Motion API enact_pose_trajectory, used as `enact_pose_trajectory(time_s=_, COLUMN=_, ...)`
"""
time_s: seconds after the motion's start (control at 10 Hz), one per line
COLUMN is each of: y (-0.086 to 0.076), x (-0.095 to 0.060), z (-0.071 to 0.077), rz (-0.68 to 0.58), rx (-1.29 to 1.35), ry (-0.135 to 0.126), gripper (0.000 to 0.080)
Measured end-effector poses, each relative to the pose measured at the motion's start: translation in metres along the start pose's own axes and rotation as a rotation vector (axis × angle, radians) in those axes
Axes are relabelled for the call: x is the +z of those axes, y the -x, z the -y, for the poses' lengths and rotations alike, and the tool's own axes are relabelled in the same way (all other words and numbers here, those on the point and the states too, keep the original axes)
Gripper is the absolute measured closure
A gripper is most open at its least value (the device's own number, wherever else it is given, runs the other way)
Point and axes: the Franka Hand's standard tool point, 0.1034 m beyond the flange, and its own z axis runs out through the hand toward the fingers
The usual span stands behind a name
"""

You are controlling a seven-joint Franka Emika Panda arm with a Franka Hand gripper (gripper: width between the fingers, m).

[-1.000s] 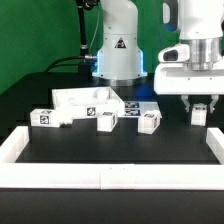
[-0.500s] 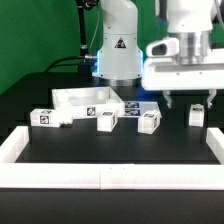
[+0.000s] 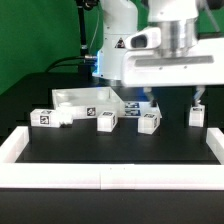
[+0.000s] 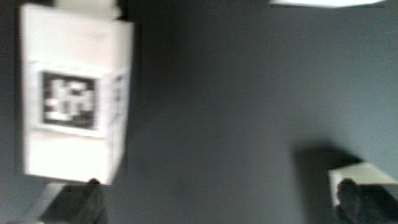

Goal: Assemble one leg

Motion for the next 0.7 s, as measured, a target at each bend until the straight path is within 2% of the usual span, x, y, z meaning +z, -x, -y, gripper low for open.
enact_pose_trajectory(time_s=0.1, y=-0.002, x=-0.001, z=-0.004, rz=-0.002, rx=-0.014, ry=0.002, gripper=0.0151)
enact_pose_trajectory(time_s=0.3, y=0.000, x=0.006, z=-0.028, rz=-0.026, rx=-0.033, ry=0.013, gripper=0.0151)
enact_pose_trajectory(time_s=0.4, y=0.017, x=0.019, z=-0.037, rz=-0.050, rx=-0.031, ry=0.029, gripper=0.0151)
enact_pose_trajectory(time_s=0.5, y=0.027, x=0.031, z=-0.044, rz=-0.049, rx=-0.033, ry=0.042, gripper=0.0151)
enact_pose_trajectory(time_s=0.7, y=0.030, x=0.041, z=-0.038, rz=-0.067, rx=-0.025, ry=0.045, gripper=0.0151)
